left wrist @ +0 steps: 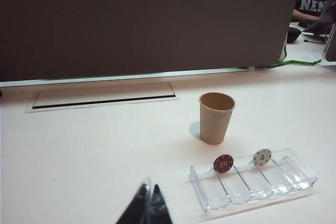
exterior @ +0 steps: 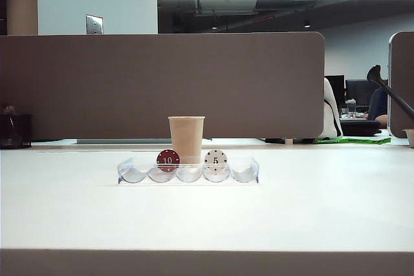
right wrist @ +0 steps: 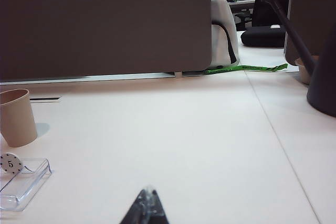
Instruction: Pick up the chip with the greater value and put it into the paper cup.
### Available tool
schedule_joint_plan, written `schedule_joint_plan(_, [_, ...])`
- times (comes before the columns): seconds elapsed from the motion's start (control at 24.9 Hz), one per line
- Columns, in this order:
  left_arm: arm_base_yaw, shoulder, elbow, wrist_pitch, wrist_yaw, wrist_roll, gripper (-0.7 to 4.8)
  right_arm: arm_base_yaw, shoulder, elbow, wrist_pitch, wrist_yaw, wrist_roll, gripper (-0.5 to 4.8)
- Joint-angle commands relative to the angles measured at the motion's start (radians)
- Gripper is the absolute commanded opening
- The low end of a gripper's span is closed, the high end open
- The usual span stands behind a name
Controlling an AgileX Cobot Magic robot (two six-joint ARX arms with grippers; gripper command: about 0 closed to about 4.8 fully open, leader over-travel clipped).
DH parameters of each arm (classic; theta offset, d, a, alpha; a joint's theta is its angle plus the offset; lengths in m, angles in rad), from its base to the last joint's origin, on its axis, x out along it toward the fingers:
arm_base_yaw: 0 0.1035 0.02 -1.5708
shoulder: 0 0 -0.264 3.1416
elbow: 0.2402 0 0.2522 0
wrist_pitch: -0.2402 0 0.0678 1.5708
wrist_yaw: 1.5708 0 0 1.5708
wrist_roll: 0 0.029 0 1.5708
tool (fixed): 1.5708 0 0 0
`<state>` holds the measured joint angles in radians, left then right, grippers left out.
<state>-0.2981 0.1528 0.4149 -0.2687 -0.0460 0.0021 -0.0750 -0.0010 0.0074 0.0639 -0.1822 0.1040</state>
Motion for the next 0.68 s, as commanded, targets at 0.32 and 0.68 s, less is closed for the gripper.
schedule_joint_plan(0.32, [-0.002, -0.147, 0.003, -0.143, -0.080, -0.037, -0.06, 0.001, 0.001, -0.002, 0.018, -0.003, -0.003, -0.05])
schedule_joint_plan(0.68, [-0.003, -0.147, -0.139, 0.000, -0.025, -0.036, -0.06, 0.000, 0.000, -0.002, 0.020, -0.004, -0.003, -0.05])
